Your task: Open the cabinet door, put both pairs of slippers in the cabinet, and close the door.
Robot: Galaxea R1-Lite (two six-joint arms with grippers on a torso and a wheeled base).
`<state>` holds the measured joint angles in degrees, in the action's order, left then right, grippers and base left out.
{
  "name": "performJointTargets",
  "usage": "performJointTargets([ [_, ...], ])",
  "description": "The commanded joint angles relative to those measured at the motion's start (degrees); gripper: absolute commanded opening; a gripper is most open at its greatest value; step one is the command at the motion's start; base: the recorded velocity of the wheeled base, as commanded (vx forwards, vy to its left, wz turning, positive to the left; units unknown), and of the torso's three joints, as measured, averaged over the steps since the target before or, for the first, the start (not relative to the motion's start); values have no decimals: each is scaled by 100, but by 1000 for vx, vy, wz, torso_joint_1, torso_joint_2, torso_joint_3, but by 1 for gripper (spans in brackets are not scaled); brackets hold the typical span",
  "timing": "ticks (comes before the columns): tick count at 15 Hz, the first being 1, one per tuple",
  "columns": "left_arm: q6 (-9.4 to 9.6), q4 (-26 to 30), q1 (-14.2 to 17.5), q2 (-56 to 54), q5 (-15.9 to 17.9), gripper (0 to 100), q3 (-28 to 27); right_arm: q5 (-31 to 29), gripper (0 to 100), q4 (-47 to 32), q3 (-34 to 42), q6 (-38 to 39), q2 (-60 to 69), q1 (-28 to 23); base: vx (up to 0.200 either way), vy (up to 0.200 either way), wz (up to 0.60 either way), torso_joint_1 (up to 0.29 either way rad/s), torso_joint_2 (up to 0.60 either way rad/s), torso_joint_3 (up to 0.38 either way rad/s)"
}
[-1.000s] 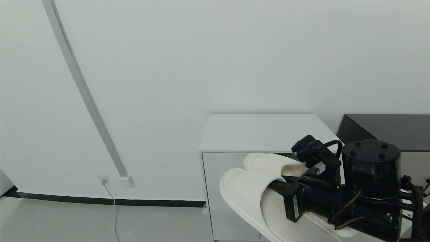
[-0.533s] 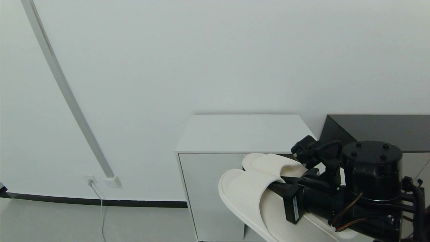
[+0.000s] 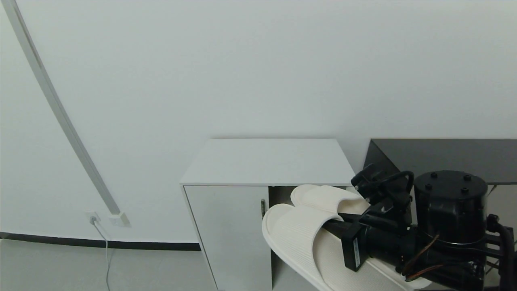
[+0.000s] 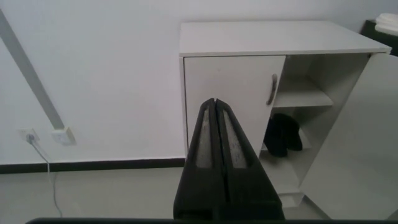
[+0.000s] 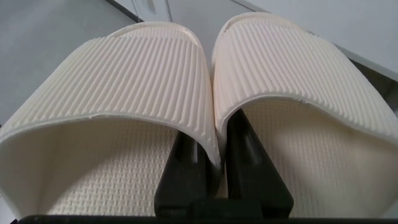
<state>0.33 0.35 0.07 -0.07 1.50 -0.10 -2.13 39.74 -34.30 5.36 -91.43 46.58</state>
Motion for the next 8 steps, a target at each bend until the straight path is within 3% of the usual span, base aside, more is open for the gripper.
performJointTargets([
  [1, 2, 0, 1, 7, -1, 0, 1, 29, 0, 86, 55, 0, -6, 0, 0, 0, 0, 0, 0, 0],
  [8, 2, 0, 1, 7, -1, 0, 1, 11, 0, 807, 398, -132, -182, -9, 0, 0, 0, 0, 0, 0],
])
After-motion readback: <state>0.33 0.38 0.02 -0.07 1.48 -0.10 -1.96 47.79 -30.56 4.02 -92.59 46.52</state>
